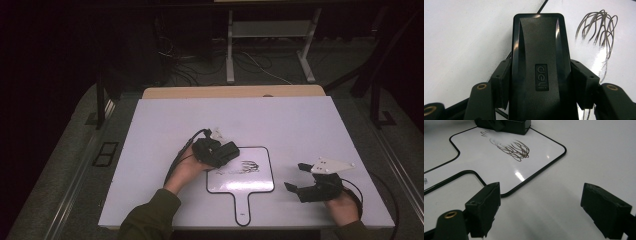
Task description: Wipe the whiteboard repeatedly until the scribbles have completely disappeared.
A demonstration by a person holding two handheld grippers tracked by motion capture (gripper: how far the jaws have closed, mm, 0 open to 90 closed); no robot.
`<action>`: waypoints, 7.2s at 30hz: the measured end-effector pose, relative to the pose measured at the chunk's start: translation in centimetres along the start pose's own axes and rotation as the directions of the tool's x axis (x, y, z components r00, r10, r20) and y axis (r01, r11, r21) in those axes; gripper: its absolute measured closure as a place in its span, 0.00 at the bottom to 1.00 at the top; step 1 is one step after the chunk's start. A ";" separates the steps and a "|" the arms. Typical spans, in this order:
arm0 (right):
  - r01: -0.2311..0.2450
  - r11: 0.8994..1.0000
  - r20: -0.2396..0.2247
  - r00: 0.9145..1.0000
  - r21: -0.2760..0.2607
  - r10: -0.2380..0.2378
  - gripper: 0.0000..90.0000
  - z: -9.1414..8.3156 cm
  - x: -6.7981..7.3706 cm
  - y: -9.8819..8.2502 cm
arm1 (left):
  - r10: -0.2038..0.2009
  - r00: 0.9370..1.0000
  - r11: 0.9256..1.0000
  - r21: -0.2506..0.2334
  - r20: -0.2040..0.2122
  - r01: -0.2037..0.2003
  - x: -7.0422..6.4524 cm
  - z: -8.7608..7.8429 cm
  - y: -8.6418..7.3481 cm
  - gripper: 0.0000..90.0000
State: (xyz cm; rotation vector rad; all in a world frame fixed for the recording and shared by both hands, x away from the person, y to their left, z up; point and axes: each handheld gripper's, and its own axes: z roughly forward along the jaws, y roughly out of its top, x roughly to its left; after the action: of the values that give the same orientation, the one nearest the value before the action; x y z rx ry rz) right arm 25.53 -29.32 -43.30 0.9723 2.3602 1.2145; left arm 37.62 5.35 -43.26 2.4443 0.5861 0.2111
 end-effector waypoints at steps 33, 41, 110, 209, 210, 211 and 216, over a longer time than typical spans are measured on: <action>-0.002 1.000 0.004 1.000 -0.002 0.002 0.17 0.0 0.0 0.0 | -0.007 1.000 1.000 0.000 0.011 0.007 -0.6 -1.1 -1.5 0.44; -0.002 1.000 0.002 1.000 0.001 0.002 0.17 0.1 0.1 0.0 | 0.044 0.997 0.999 0.005 0.058 -0.045 -2.8 -1.1 -1.4 0.44; -0.002 1.000 0.002 1.000 0.003 0.002 0.17 0.1 0.1 0.0 | 0.071 0.993 0.997 0.008 0.092 -0.073 -3.4 1.3 1.7 0.44; 0.001 1.000 0.002 1.000 0.001 -0.001 0.17 -0.1 -0.2 -0.1 | 0.123 0.991 0.992 0.033 0.056 -0.125 -3.4 3.6 5.1 0.44; 0.000 1.000 0.003 1.000 0.001 0.000 0.17 -0.1 -0.2 -0.1 | 0.121 0.990 0.992 0.035 0.071 -0.124 -3.7 3.6 5.2 0.44; 0.001 1.000 0.002 1.000 0.000 -0.001 0.17 -0.1 -0.2 -0.1 | 0.127 0.988 0.991 0.032 0.086 -0.130 -4.1 3.7 5.2 0.44; 0.003 1.000 0.002 1.000 0.004 -0.003 0.17 0.0 -0.1 0.0 | 0.192 0.973 0.980 0.033 0.126 -0.197 -5.8 4.0 5.8 0.44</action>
State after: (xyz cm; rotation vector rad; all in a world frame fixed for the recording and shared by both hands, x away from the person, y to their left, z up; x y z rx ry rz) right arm 25.55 -29.40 -43.28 0.9700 2.3631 1.2077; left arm 35.68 -3.60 -43.06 2.5373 0.3006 0.1263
